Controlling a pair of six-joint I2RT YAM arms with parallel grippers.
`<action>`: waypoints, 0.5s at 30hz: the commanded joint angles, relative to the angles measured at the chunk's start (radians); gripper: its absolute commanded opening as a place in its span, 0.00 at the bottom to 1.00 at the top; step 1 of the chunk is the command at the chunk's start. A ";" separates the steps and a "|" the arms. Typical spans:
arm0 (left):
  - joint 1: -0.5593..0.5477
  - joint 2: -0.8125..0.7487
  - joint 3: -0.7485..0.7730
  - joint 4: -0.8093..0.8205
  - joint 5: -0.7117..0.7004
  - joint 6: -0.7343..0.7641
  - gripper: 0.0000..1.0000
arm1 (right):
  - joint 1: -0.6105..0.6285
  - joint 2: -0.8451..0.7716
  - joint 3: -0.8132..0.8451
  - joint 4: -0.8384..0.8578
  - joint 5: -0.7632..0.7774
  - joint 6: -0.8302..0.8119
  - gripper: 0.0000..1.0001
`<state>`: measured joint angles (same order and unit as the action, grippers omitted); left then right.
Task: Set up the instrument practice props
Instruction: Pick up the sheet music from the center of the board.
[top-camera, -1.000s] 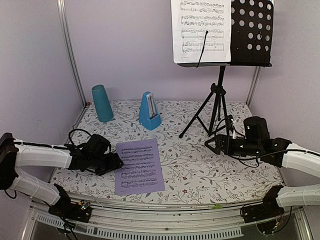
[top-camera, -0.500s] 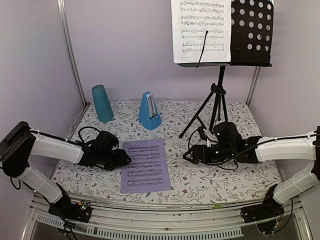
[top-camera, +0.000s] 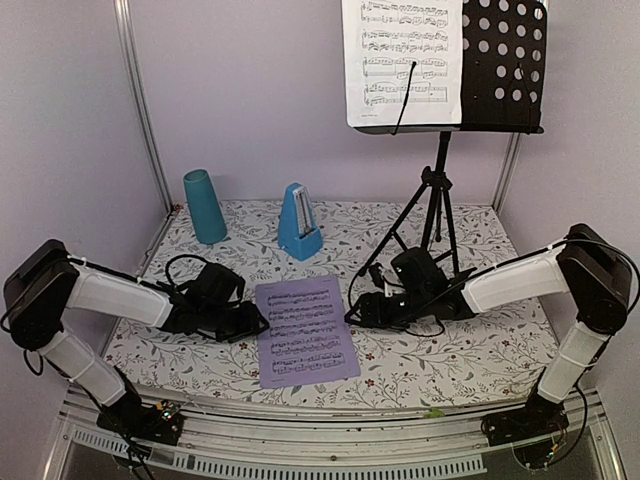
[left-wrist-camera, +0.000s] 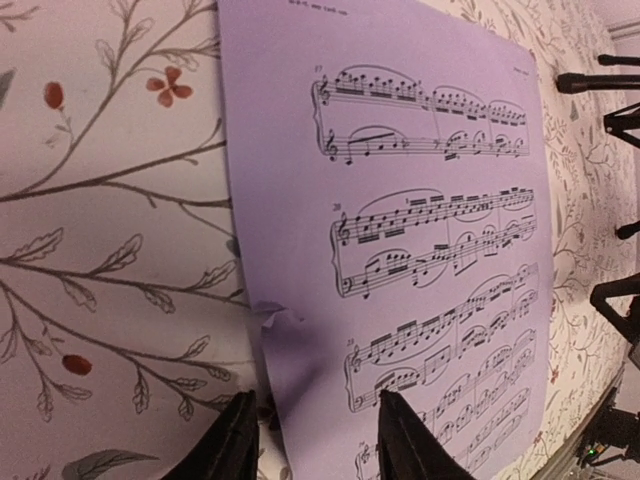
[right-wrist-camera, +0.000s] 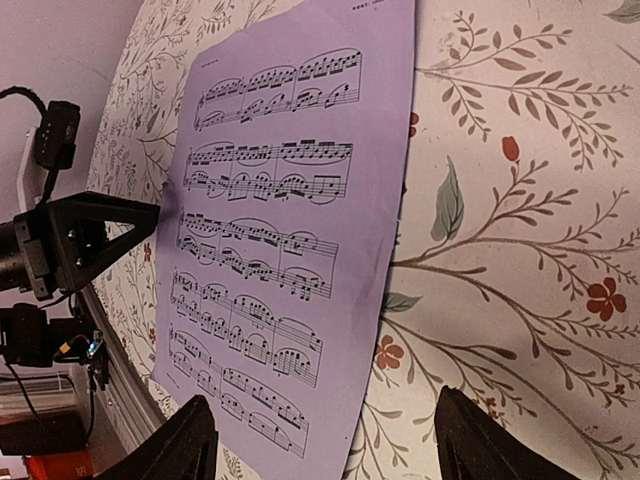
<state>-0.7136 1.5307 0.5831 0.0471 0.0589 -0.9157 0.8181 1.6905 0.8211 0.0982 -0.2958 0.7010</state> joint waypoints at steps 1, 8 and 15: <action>0.000 -0.052 -0.053 -0.055 -0.053 -0.002 0.46 | 0.004 0.071 0.061 0.039 -0.019 0.029 0.74; 0.000 0.032 -0.043 0.019 0.047 -0.010 0.45 | 0.011 0.177 0.124 0.040 -0.049 0.031 0.64; -0.004 0.065 -0.029 0.069 0.098 -0.057 0.36 | 0.025 0.252 0.174 0.041 -0.093 0.031 0.57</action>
<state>-0.7124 1.5627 0.5625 0.1535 0.1078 -0.9401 0.8265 1.8954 0.9604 0.1299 -0.3534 0.7273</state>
